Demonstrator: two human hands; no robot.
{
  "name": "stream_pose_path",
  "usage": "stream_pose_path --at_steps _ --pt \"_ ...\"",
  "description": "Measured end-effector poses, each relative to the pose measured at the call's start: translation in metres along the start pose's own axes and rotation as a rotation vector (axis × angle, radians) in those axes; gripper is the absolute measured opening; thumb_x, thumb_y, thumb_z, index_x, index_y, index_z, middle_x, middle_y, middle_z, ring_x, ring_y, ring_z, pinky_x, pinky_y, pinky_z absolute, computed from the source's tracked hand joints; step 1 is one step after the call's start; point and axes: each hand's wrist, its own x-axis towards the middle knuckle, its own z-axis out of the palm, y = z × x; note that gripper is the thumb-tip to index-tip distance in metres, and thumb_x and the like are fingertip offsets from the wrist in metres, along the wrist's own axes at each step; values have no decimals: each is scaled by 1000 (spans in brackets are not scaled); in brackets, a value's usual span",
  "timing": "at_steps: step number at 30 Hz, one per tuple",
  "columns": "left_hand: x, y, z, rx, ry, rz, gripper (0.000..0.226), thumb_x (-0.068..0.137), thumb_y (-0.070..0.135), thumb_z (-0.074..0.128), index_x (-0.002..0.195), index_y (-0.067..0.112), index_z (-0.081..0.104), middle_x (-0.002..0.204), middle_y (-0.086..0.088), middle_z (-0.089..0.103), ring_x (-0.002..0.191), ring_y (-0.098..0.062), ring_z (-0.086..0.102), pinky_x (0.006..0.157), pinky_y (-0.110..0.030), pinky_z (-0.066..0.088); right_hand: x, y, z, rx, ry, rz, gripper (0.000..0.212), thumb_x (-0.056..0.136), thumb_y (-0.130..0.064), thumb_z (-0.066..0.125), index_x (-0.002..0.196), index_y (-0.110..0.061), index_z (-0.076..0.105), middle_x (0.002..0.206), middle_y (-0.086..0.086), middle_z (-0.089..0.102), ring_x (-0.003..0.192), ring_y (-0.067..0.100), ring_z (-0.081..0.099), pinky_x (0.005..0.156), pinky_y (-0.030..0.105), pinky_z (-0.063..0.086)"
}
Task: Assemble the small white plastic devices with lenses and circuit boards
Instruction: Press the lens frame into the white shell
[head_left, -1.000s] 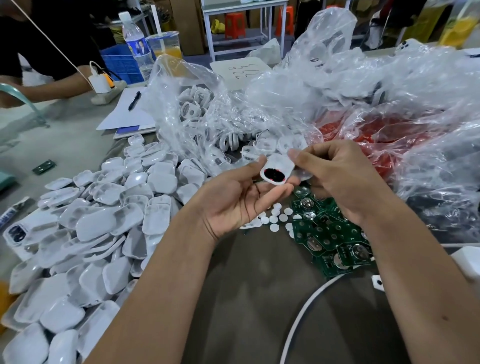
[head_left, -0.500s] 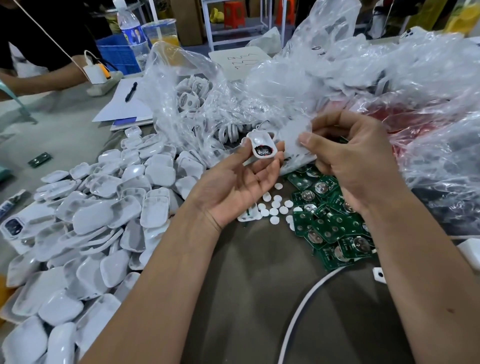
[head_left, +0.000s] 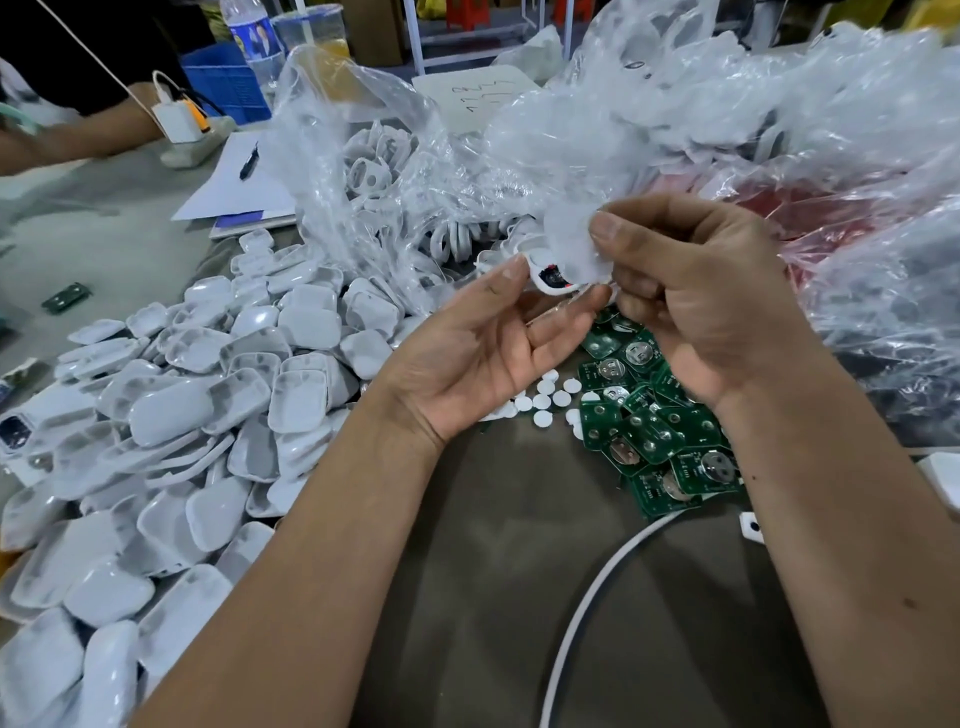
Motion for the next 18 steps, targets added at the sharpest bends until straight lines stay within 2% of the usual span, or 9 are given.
stream_pose_path --at_steps 2,5,9,13,15,18 --pt "0 0 -1 14 7 9 47 91 14 62 136 4 51 128 -19 66 113 -35 68 98 -38 57 0 0 0 -4 10 21 18 71 -16 83 84 -8 74 64 0 64 52 11 35 46 22 30" --pt "0 2 -4 -4 9 21 59 88 9 64 143 4 46 133 -22 62 115 -37 67 98 -39 58 0 1 0 0 65 25 8 77 -10 82 81 -9 75 65 1 65 51 10 35 45 20 30" --pt "-1 1 -6 2 -16 12 76 88 5 63 157 3 31 142 -24 55 117 -39 65 101 -41 56 0 2 0 -17 93 30 7 81 -11 81 77 -12 76 62 0 62 49 8 38 43 18 34" --pt "2 -1 -6 9 -16 2 70 84 0 65 149 11 41 149 -25 50 127 -45 56 101 -43 55 -1 3 4 -102 87 12 7 90 -9 77 83 -9 73 53 -11 63 42 0 47 40 14 37" --pt "2 -2 -6 -1 -16 0 65 83 -2 64 144 11 45 150 -26 49 131 -49 53 100 -43 56 -3 4 8 -104 84 4 6 90 -7 77 85 -6 73 59 -5 70 46 1 60 43 15 45" --pt "2 -3 -7 10 -47 -2 54 82 -4 65 134 4 55 131 -26 63 119 -47 63 98 -42 58 -4 7 14 -165 93 -13 6 89 -10 79 86 -5 76 75 7 77 63 14 72 56 27 58"
